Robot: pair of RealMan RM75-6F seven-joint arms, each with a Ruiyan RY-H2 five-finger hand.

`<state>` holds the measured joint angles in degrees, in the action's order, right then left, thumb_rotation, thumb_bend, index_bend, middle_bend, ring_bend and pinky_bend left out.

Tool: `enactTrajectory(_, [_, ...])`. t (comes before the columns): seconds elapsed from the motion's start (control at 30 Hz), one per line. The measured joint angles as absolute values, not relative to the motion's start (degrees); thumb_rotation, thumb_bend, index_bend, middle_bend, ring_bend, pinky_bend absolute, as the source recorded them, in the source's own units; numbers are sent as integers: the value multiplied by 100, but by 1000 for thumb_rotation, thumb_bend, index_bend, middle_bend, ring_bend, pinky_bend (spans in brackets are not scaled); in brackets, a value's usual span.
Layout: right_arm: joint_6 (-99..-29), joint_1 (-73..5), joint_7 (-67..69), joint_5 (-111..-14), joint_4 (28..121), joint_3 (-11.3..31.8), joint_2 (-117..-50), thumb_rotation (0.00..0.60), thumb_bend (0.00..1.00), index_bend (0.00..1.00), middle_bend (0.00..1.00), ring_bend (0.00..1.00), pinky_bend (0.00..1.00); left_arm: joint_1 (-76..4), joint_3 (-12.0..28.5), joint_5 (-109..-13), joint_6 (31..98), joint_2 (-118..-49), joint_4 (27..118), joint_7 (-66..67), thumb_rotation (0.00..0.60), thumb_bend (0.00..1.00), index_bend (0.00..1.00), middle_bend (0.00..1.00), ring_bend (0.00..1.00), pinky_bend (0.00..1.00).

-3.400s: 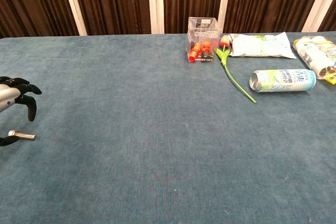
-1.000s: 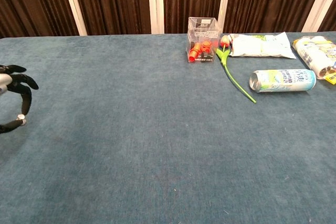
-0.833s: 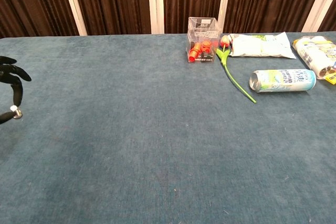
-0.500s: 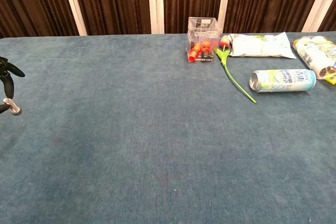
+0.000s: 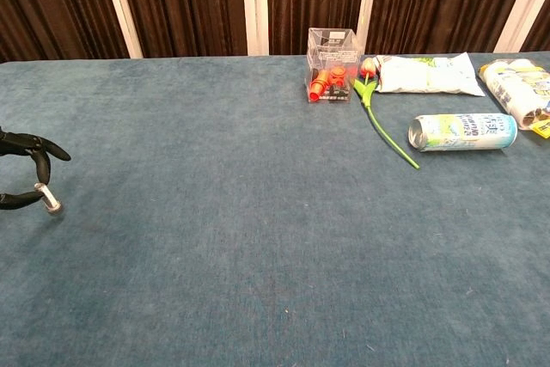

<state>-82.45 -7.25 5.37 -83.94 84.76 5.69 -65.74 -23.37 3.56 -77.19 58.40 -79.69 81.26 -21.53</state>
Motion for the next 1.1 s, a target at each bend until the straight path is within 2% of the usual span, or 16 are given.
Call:
enactTrajectory(0.5, [-8216, -729, 518, -8383, 8490, 559, -6573, 600, 103, 125, 96, 88, 0, -2353, 231, -7906, 5795, -7895, 7987, -2125, 600, 448, 499, 140, 0, 0])
enactTrajectory(0.63, [-8209, -729, 527, -8382, 8511, 555, -6562, 600, 104, 135, 96, 88, 0, -2346, 215, -7895, 5799, -7837, 8017, -1974, 600, 418, 451, 120, 0, 0])
enactTrajectory(0.87, [-8221, -724, 513, -8377, 8524, 559, -6556, 600, 104, 138, 96, 88, 0, -2333, 155, -7925, 5807, -7602, 8273, -1713, 600, 354, 312, 70, 0, 0])
enactTrajectory(0.97, [-8228, -722, 509, -8380, 8525, 561, -6555, 600, 104, 138, 96, 88, 0, -2244, 158, -8013, 6092, -7404, 8501, -1614, 600, 354, 286, 65, 0, 0])
enactTrajectory(1.1, [-8215, -728, 492, -8391, 8518, 550, -6561, 600, 103, 139, 96, 87, 0, -1942, 199, -8053, 6913, -7145, 8842, -984, 600, 353, 279, 64, 0, 0])
